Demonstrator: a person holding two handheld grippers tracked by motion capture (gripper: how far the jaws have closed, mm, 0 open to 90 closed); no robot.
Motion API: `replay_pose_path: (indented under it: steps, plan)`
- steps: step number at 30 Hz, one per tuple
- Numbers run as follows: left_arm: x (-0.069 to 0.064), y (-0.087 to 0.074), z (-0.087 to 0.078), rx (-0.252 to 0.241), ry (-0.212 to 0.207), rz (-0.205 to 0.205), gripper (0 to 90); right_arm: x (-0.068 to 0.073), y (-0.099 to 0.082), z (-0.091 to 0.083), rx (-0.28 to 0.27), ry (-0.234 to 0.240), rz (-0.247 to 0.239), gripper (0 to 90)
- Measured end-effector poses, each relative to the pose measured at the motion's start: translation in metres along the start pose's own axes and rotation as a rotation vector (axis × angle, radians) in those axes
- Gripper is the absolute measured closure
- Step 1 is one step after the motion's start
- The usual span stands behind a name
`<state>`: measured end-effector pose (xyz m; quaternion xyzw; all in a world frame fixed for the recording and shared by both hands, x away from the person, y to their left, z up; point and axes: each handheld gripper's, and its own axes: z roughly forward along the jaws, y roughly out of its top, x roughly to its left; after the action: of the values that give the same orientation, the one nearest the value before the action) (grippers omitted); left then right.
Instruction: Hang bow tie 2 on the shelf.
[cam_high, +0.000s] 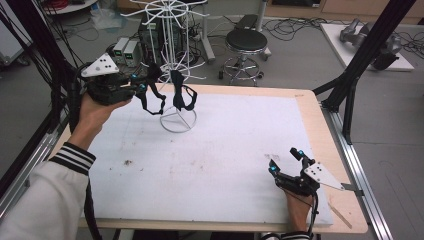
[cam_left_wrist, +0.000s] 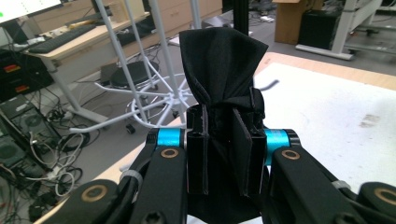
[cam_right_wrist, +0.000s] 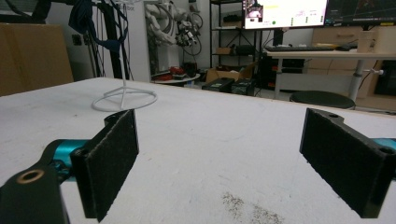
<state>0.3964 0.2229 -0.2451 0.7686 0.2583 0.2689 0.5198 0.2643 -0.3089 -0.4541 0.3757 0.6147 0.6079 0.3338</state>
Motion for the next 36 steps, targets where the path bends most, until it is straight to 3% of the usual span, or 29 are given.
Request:
replay_pose_path:
  steps: [16,36]
  plan:
    - [0.009,0.004,0.028,0.061,0.076,-0.001,76.9,0.000,0.000,0.000,-0.003,0.002,-0.002,11.1]
    - [0.004,0.008,0.040,0.121,0.100,0.030,76.6,0.000,0.000,0.000,-0.001,0.001,0.000,11.1]
